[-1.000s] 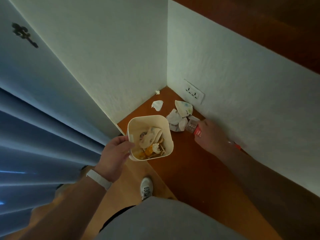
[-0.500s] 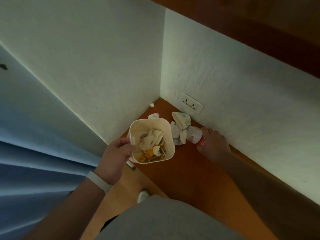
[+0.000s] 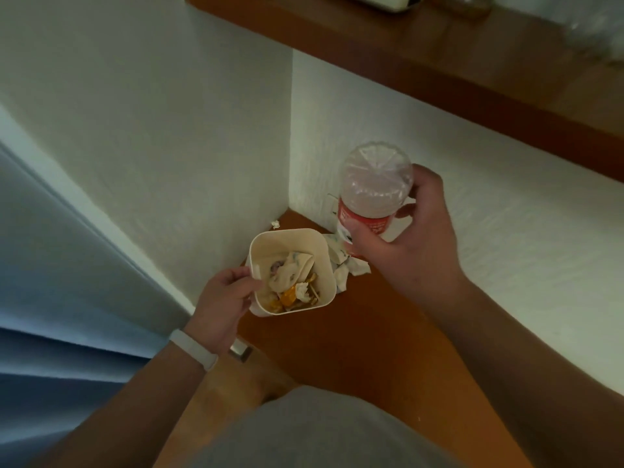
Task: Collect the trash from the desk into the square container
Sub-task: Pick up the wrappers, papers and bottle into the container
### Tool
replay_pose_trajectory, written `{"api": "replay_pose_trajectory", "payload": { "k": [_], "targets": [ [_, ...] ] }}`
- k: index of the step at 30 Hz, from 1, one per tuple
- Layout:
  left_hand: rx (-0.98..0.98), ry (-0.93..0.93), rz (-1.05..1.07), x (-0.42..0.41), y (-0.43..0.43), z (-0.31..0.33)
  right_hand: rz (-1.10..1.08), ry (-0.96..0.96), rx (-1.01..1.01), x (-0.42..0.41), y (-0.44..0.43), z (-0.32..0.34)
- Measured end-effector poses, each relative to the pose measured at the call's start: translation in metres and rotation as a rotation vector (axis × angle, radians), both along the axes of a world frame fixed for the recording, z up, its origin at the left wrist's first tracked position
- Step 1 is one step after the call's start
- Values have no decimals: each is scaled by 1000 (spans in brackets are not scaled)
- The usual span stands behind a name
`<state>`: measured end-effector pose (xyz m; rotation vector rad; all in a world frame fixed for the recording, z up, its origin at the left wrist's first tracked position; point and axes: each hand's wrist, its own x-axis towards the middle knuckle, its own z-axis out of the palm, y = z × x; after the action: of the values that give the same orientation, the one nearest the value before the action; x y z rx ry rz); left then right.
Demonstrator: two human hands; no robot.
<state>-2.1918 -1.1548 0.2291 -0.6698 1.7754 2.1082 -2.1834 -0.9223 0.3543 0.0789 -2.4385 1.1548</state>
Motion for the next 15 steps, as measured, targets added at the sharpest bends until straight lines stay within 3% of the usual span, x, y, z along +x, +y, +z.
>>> {"api": "replay_pose_trajectory", "payload": {
  "k": [4, 10, 15],
  "targets": [
    [19, 9, 11, 3, 3, 4, 98, 8, -151, 1, -19, 12],
    [39, 14, 18, 14, 3, 6, 281, -222, -271, -8, -48, -15],
    [47, 22, 18, 18, -1, 9, 312, -344, -137, -20, -64, -54]
  ]
}}
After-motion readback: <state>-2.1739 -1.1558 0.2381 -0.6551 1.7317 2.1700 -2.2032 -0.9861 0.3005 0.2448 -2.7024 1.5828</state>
